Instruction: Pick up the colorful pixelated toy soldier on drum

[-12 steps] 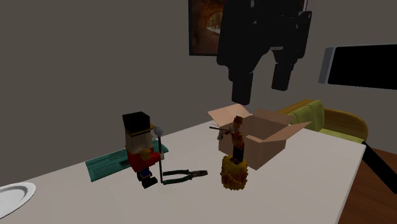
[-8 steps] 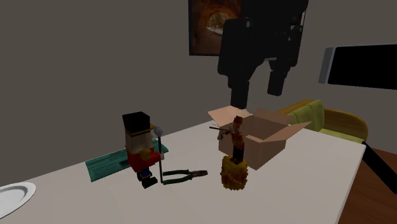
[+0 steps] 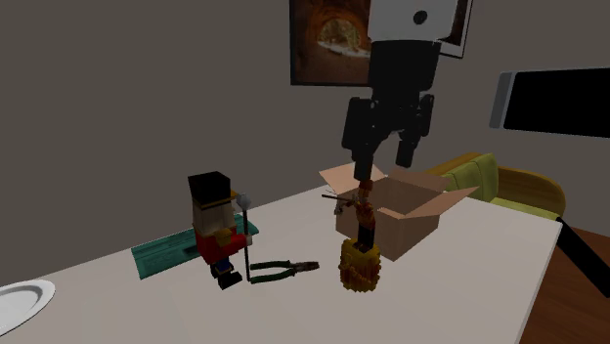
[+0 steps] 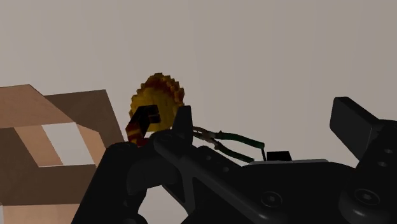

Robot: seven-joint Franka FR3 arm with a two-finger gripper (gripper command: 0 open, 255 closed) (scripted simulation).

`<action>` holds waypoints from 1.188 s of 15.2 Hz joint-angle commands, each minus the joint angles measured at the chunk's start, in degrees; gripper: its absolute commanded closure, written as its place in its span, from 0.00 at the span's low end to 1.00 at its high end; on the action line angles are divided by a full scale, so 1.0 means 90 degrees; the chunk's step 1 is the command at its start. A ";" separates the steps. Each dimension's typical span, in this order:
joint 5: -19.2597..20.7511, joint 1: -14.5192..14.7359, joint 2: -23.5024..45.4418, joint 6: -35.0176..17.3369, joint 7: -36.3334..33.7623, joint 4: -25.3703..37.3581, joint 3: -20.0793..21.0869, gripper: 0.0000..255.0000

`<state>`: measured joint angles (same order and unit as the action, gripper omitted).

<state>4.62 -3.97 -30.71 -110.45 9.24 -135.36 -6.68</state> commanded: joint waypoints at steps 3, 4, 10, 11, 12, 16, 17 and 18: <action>-0.0054 -0.0068 0.0808 -0.0582 0.0394 0.0290 -0.0377 0.00; -0.0088 -0.0080 0.1018 -0.0716 0.0501 0.0376 -0.0470 0.00; -0.0495 -0.0144 0.2355 -0.1383 0.1219 0.1071 -0.0980 0.00; -0.0598 -0.0159 0.2589 -0.1468 0.1352 0.1216 -0.1052 0.00; -0.0710 -0.0178 0.2827 -0.1545 0.1488 0.1369 -0.1118 0.00; -0.1234 -0.0314 0.3803 -0.1757 0.2048 0.2069 -0.1307 0.00; -0.1291 -0.0341 0.3904 -0.1770 0.2104 0.2149 -0.1312 0.00; -0.1311 -0.0347 0.3938 -0.1850 0.2122 0.2101 -0.1307 0.00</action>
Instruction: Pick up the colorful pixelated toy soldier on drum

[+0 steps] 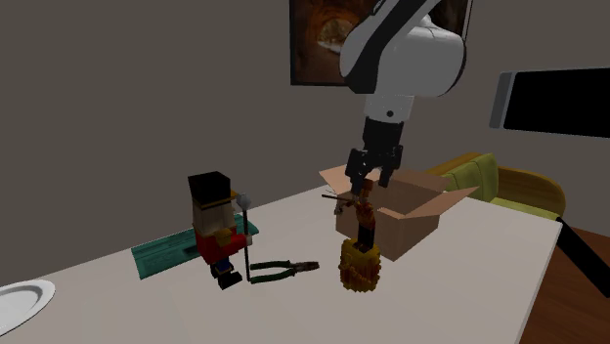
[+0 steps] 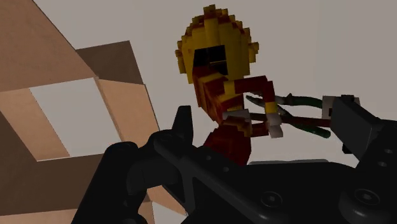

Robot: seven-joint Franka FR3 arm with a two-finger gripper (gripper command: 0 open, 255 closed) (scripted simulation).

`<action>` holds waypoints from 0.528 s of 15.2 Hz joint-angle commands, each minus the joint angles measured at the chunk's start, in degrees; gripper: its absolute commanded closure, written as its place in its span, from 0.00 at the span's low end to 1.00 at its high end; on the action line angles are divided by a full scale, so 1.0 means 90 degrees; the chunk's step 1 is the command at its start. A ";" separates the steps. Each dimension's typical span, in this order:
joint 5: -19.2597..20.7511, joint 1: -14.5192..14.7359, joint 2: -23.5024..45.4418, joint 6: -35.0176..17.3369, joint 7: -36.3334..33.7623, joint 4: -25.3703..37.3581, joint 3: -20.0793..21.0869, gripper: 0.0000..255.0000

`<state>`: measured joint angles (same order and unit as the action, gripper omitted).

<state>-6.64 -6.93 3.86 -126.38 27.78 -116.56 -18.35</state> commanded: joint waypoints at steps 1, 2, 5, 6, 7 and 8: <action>-0.0080 -0.0021 0.0133 -0.0158 0.0081 -0.0034 -0.0006 0.00; -0.0103 -0.0023 0.0170 -0.0237 0.0100 -0.0079 -0.0004 0.00; -0.0175 -0.0030 0.0288 -0.0472 0.0162 -0.0205 0.0006 0.00; -0.0217 -0.0035 0.0355 -0.0594 0.0197 -0.0266 0.0012 0.00; -0.0216 -0.0035 0.0354 -0.0594 0.0196 -0.0267 0.0012 0.00; -0.0217 -0.0035 0.0355 -0.0594 0.0197 -0.0266 0.0012 0.00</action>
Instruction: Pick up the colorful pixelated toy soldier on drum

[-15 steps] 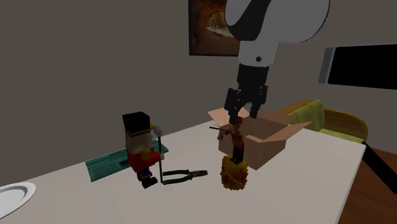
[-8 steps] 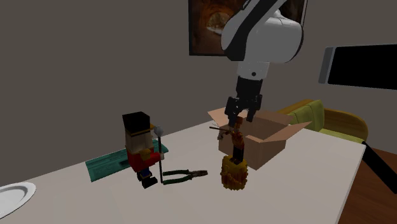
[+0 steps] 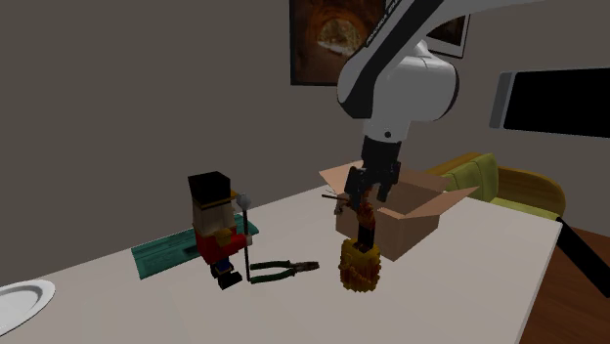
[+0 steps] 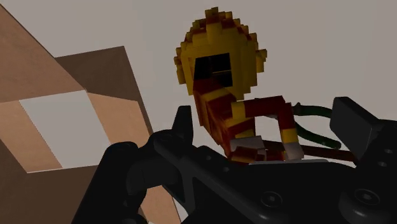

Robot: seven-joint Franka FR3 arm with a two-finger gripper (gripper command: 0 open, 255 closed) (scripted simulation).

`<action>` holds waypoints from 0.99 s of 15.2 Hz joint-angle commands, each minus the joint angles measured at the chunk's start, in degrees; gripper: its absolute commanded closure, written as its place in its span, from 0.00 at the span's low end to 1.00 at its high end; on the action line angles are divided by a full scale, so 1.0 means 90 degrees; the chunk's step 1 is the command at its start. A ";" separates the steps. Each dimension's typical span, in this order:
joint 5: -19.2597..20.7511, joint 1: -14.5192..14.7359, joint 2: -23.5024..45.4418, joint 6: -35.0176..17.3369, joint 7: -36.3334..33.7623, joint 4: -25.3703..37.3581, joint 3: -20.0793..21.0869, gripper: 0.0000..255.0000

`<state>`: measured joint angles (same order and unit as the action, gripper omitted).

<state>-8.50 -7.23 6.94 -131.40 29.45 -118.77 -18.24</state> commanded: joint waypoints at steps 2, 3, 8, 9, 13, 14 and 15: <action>-0.0010 -0.0002 0.0015 -0.0022 0.0009 -0.0005 0.0001 1.00; -0.0010 -0.0002 0.0015 -0.0021 0.0009 -0.0003 0.0001 1.00; -0.0013 -0.0004 0.0020 -0.0026 0.0013 -0.0004 0.0000 1.00; -0.0015 -0.0004 0.0025 -0.0025 0.0013 0.0002 0.0001 1.00; 0.0067 0.0006 -0.0112 0.0197 -0.0054 0.0099 -0.0011 1.00; 0.0091 0.0009 -0.0151 0.0276 -0.0074 0.0142 -0.0014 1.00; 0.0114 0.0011 -0.0188 0.0354 -0.0094 0.0186 -0.0017 1.00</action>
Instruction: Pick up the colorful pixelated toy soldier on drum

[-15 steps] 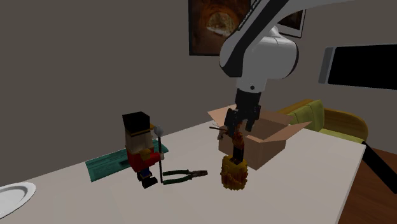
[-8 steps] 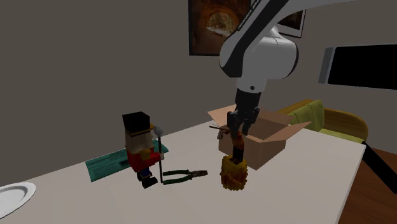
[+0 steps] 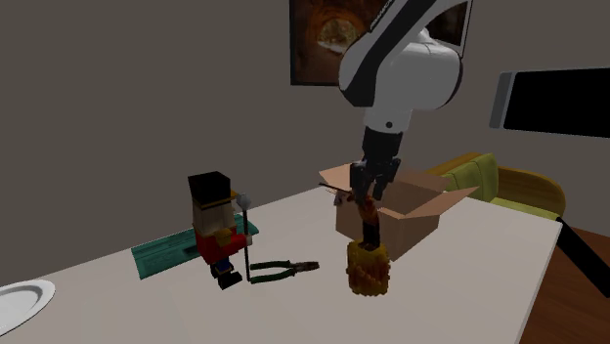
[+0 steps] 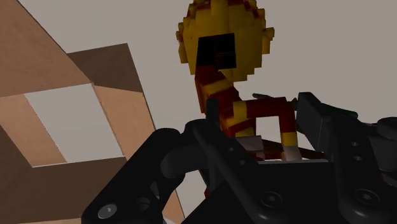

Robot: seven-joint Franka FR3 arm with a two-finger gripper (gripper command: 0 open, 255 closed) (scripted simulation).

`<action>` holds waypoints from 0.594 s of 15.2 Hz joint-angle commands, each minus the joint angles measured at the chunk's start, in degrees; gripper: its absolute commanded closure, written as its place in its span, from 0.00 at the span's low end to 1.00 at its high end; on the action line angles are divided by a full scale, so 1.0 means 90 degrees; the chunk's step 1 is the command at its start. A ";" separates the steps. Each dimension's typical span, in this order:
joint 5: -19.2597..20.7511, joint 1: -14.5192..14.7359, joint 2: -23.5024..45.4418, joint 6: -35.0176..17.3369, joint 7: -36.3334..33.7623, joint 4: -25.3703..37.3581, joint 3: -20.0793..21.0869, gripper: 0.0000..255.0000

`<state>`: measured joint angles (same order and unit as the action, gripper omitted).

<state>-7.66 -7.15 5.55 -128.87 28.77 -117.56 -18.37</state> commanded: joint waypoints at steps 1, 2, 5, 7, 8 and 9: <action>0.0042 0.0005 -0.0071 0.0151 -0.0037 0.0096 -0.0005 1.00; 0.0063 0.0006 -0.0106 0.0231 -0.0056 0.0143 -0.0007 1.00; 0.0121 0.0011 -0.0204 0.0469 -0.0108 0.0293 -0.0011 1.00; 0.0155 0.0014 -0.0262 0.0630 -0.0139 0.0399 -0.0014 1.00; 0.0171 0.0015 -0.0289 0.0710 -0.0154 0.0455 -0.0014 1.00; 0.0186 0.0016 -0.0315 0.0791 -0.0168 0.0512 -0.0015 1.00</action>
<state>-6.16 -7.04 3.04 -122.49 27.45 -113.48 -18.52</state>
